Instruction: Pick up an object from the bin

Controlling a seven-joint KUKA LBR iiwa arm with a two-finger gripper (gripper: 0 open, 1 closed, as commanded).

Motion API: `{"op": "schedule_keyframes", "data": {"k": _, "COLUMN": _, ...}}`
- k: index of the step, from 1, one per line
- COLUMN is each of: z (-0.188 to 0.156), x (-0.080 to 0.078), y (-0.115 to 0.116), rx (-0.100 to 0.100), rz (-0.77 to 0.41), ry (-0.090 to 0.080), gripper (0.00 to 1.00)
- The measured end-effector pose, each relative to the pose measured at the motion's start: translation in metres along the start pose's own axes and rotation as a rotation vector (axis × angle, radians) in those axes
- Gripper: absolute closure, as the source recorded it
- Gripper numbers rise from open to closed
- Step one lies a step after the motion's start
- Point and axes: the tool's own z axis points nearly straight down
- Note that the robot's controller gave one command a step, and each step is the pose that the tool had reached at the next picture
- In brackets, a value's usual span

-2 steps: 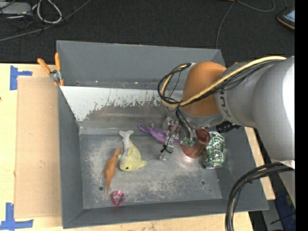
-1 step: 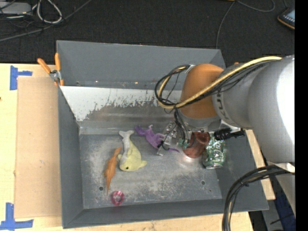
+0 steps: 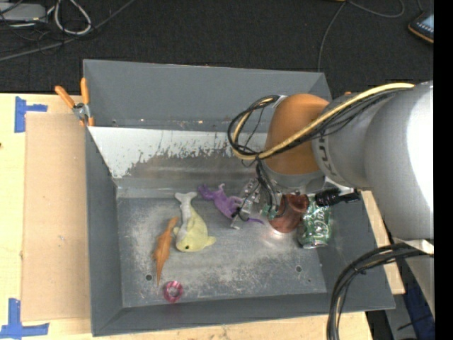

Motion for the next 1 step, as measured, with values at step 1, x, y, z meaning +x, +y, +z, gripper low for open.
{"op": "schedule_keyframes", "data": {"k": 1, "z": -0.0029, "x": 0.0010, "y": -0.0005, "rx": 0.001, "rz": 0.000, "ry": 0.003, "gripper": 1.00}}
